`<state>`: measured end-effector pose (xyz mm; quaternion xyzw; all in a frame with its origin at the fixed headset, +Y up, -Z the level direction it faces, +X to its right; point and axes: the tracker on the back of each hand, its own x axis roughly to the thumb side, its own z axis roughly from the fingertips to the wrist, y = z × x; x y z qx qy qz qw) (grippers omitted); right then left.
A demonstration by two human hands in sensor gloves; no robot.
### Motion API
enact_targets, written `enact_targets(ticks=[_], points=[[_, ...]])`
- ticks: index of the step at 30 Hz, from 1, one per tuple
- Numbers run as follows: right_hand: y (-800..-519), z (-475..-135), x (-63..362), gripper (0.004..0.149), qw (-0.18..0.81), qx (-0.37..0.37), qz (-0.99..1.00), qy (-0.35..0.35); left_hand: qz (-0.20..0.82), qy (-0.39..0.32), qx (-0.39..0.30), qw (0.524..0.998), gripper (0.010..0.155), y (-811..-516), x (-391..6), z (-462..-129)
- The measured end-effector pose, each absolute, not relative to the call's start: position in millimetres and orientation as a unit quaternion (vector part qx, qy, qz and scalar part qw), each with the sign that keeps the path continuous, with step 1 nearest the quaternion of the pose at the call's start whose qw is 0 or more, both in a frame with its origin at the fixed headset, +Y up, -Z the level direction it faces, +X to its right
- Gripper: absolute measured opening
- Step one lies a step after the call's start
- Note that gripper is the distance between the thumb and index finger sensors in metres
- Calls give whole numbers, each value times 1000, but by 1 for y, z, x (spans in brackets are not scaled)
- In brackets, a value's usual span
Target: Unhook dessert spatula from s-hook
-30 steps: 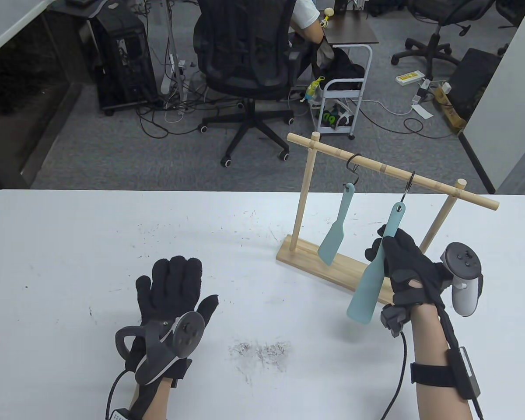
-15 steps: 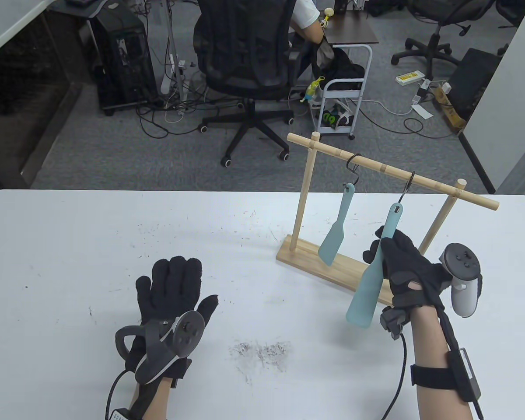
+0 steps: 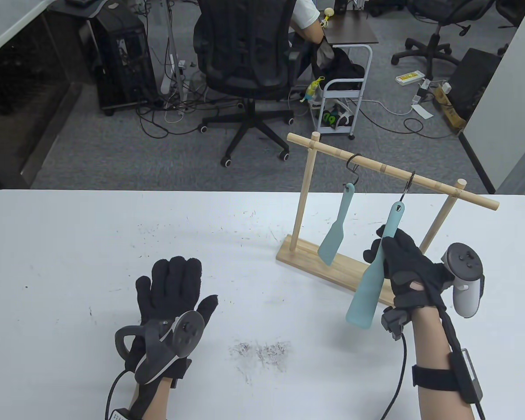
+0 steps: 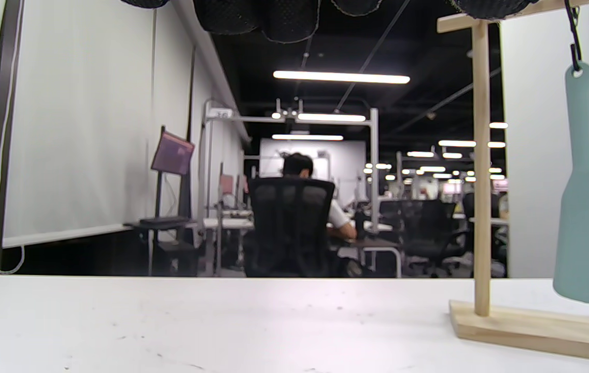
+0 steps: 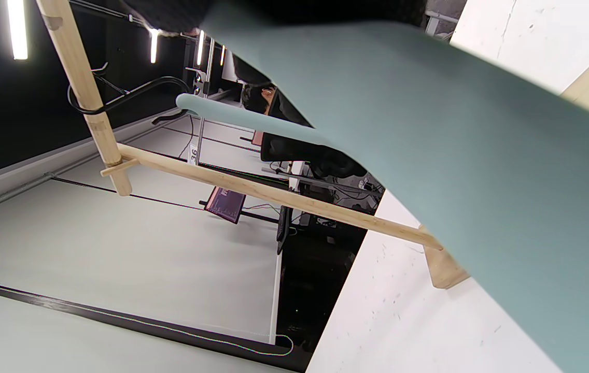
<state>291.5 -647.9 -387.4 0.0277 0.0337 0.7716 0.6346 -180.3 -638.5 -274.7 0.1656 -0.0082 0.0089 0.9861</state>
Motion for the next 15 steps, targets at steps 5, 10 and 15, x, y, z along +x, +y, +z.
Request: enact_targets(ticks=[5, 10, 15], points=[[-643, -385, 292, 56, 633, 33, 773, 27, 9, -8, 166, 986, 81, -638, -180, -275], [-640, -379, 294, 56, 628, 42, 777, 23, 12, -6, 162, 987, 81, -637, -182, -274], [-640, -367, 294, 56, 600, 62, 798, 22, 14, -8, 162, 987, 81, -637, -182, -274]])
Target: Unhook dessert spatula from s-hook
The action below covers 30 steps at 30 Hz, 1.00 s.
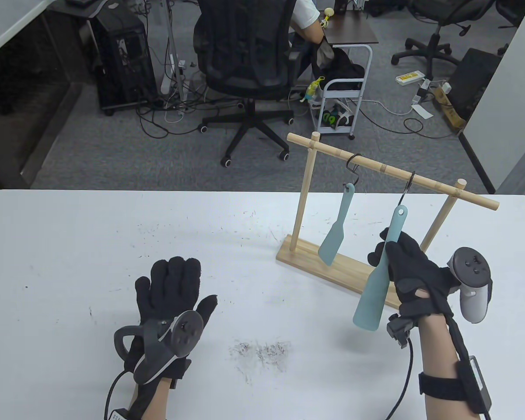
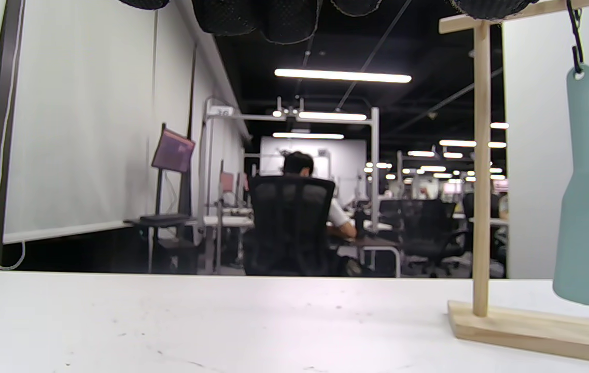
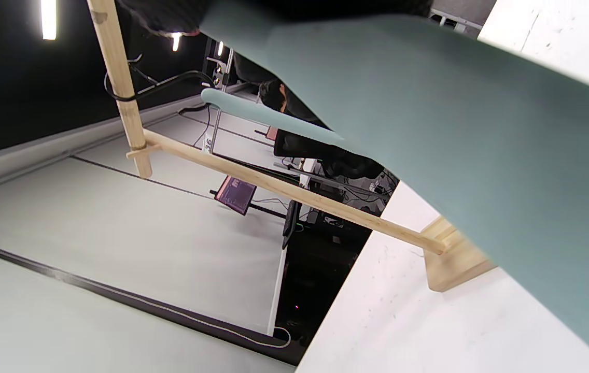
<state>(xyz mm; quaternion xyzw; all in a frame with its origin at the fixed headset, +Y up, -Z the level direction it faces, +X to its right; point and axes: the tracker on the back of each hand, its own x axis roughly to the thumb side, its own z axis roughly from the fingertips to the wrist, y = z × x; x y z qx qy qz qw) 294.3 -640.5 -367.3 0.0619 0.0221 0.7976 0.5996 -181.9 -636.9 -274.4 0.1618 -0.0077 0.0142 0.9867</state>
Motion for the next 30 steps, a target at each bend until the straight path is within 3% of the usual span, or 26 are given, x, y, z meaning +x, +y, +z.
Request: enact_targets(ticks=[5, 18, 25, 30], points=[[-661, -353, 291, 56, 555, 89, 825, 58, 18, -10, 163, 986, 81, -636, -182, -274], [-749, -342, 281, 58, 437, 79, 866, 230, 16, -12, 161, 987, 81, -637, -181, -273], [-770, -335, 272, 68, 396, 48, 880, 259, 10, -16, 154, 988, 81, -638, -178, -275], [-770, -332, 268, 70, 311, 24, 923, 227, 8, -17, 151, 988, 81, -639, -176, -275]])
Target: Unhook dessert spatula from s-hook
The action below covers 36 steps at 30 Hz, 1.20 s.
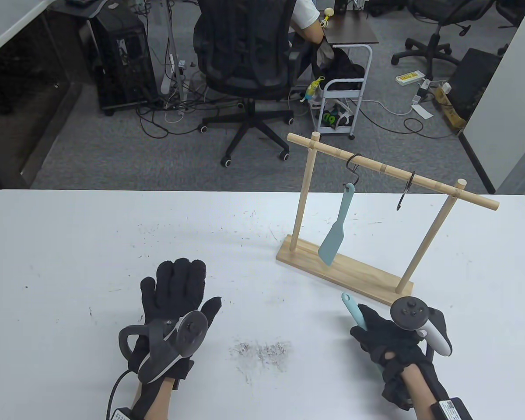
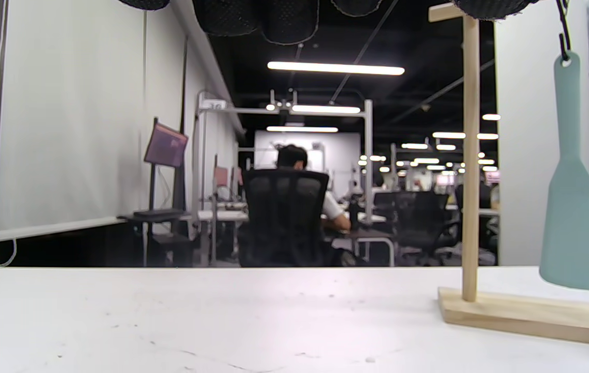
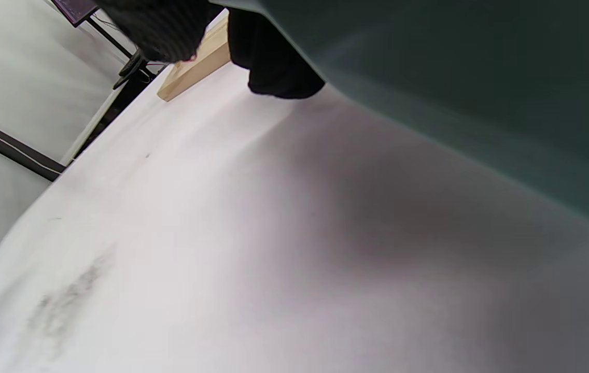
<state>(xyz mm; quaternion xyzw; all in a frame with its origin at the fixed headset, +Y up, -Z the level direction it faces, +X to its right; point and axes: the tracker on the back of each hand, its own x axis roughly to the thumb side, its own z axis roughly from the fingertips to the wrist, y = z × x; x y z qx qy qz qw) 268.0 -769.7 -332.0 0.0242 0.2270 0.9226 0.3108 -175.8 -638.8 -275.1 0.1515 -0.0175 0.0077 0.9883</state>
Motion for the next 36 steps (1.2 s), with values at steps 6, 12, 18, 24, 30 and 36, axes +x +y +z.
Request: enact_targets(ticks=[6, 12, 18, 24, 30, 36], points=[[-770, -330, 259, 70, 180, 17, 960, 214, 8, -17, 150, 988, 81, -639, -176, -275], [-769, -328, 256, 68, 77, -19, 981, 180, 8, -17, 149, 989, 81, -639, -175, -276], [-775, -330, 257, 67, -14, -42, 984, 173, 8, -17, 146, 989, 81, -639, -175, -276], [-778, -331, 248, 66, -58, -41, 981, 181, 6, -16, 144, 989, 81, -639, -175, -276], [-782, -330, 241, 64, -98, -43, 981, 164, 3, -15, 142, 990, 81, -639, -174, -277], [-785, -330, 236, 63, -127, -46, 979, 155, 1, -15, 141, 990, 81, -639, -174, -277]])
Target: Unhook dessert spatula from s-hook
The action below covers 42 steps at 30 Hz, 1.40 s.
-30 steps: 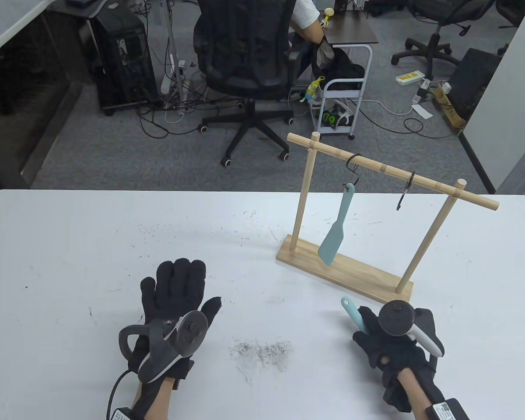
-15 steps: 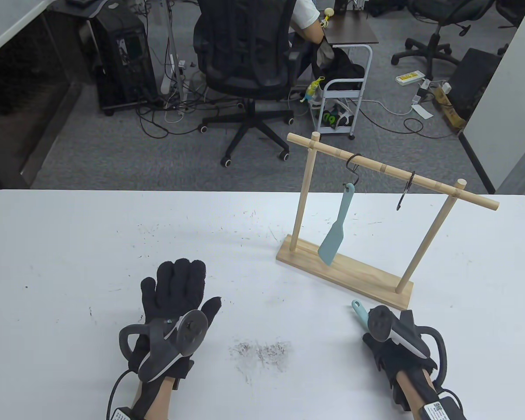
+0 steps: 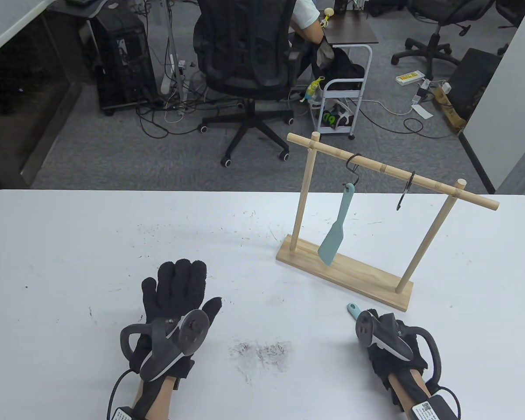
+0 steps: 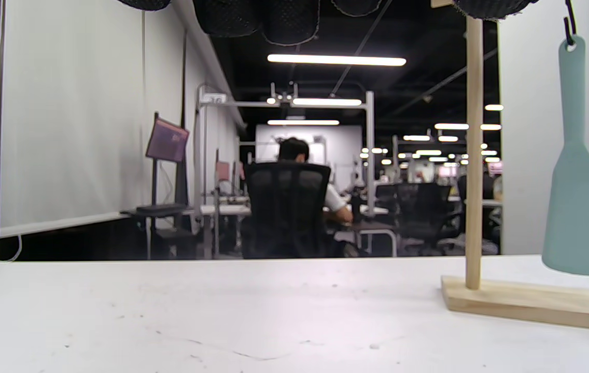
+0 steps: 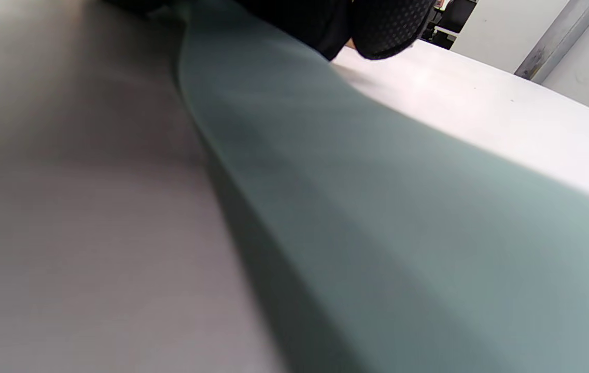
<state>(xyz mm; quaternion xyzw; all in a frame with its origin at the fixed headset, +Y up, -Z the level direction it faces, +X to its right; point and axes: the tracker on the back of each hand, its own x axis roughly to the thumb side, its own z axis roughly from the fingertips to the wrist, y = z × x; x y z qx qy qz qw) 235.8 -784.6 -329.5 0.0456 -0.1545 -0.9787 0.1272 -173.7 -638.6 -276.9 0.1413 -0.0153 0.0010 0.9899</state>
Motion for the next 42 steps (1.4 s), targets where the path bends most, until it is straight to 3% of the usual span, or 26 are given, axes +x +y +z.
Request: enact_targets(ticks=[16, 23, 29, 36, 42], points=[[-783, -329, 237, 65, 128, 59, -977, -159, 10, -15, 148, 989, 81, -638, -177, -276], [-765, -325, 244, 64, 91, 60, -983, -150, 13, -14, 152, 988, 81, -638, -178, -275], [-744, -322, 253, 62, -72, 27, -986, -150, 8, -16, 152, 988, 81, -639, -177, -275], [-699, -323, 256, 63, -274, -37, -956, -94, 8, -19, 156, 988, 81, -639, -176, -274], [-670, -348, 246, 70, -446, -57, -893, -40, 8, -18, 158, 987, 81, -639, -176, -274]])
